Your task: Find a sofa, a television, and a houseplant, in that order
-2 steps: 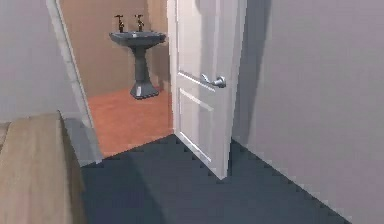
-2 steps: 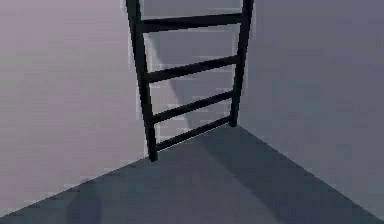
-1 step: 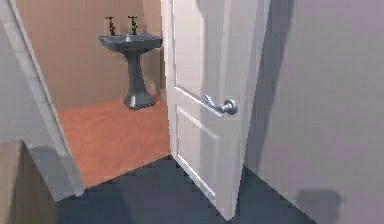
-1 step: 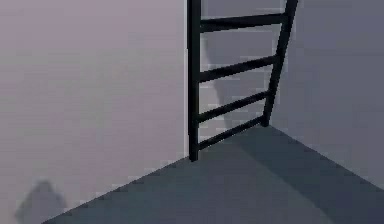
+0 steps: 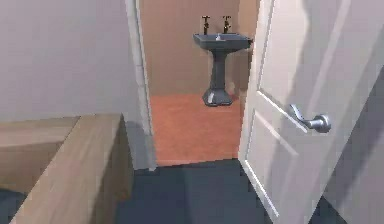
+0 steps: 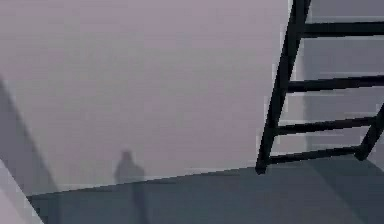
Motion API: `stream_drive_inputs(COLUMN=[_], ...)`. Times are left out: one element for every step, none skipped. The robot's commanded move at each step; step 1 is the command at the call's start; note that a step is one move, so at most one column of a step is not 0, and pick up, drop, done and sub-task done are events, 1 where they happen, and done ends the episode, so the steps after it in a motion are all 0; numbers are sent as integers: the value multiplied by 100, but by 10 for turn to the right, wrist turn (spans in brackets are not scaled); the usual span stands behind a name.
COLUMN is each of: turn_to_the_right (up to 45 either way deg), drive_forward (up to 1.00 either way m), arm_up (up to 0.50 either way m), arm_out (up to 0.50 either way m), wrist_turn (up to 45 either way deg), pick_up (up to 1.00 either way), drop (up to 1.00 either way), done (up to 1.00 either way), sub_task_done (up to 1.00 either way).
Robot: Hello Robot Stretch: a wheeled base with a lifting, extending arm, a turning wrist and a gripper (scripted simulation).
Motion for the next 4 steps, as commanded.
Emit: stream_drive_inputs(turn_to_the_right=[0, 0, -120, 0], drive_forward=[100, 45, 0, 30], arm_up=[0, 0, 0, 0], arm_out=[0, 0, 0, 0], wrist_turn=[0, 0, 0, 0], pick_up=[0, 0, 0, 0], drop=[0, 0, 0, 0], done=[0, 0, 0, 0], sub_task_done=[0, 0, 0, 0])
